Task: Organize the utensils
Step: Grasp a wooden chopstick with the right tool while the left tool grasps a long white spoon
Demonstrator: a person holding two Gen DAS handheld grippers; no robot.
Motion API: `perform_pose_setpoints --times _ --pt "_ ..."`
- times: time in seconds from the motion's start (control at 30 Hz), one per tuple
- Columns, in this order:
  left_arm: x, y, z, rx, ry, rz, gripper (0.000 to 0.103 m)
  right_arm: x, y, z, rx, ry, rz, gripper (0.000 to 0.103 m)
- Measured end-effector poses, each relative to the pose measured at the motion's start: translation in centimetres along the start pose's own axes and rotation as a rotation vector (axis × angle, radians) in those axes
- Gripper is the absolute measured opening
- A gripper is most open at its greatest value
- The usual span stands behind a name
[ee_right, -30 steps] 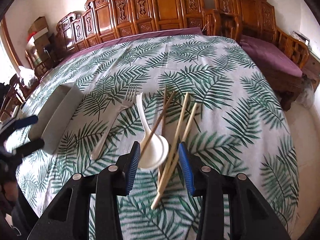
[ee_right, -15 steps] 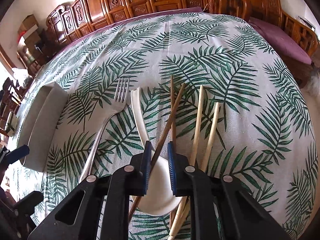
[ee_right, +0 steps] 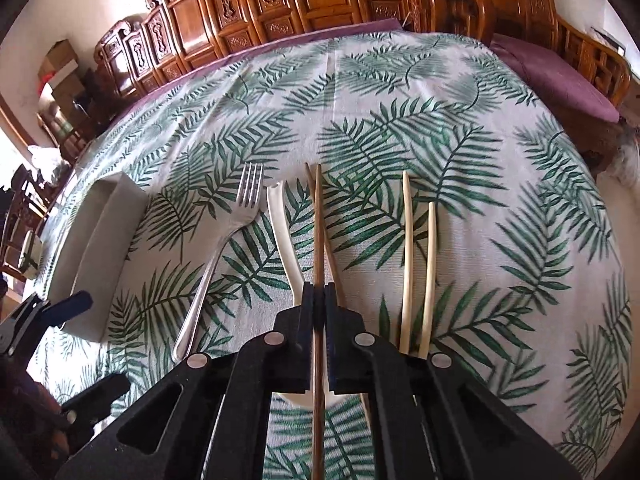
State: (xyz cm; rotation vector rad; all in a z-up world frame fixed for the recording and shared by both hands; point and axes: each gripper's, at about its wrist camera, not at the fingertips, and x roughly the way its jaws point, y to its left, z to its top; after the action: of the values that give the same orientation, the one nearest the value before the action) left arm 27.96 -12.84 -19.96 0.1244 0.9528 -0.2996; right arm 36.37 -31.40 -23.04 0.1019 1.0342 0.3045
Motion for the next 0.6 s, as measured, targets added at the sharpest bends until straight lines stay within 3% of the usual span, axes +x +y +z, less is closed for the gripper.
perform_pose_setpoints --times 0.3,0.6 --pt "2.0 -2.7 3.0 -0.012 -0.022 -0.035 0.089 -3.3 -2.9 -1.4 0.018 -0.044 -0.013 0.006" --pt "5.7 -4.7 5.3 -0.085 0.007 -0.090 0.052 -3.4 -5.2 -1.8 0.072 -0.049 0.007 0.006"
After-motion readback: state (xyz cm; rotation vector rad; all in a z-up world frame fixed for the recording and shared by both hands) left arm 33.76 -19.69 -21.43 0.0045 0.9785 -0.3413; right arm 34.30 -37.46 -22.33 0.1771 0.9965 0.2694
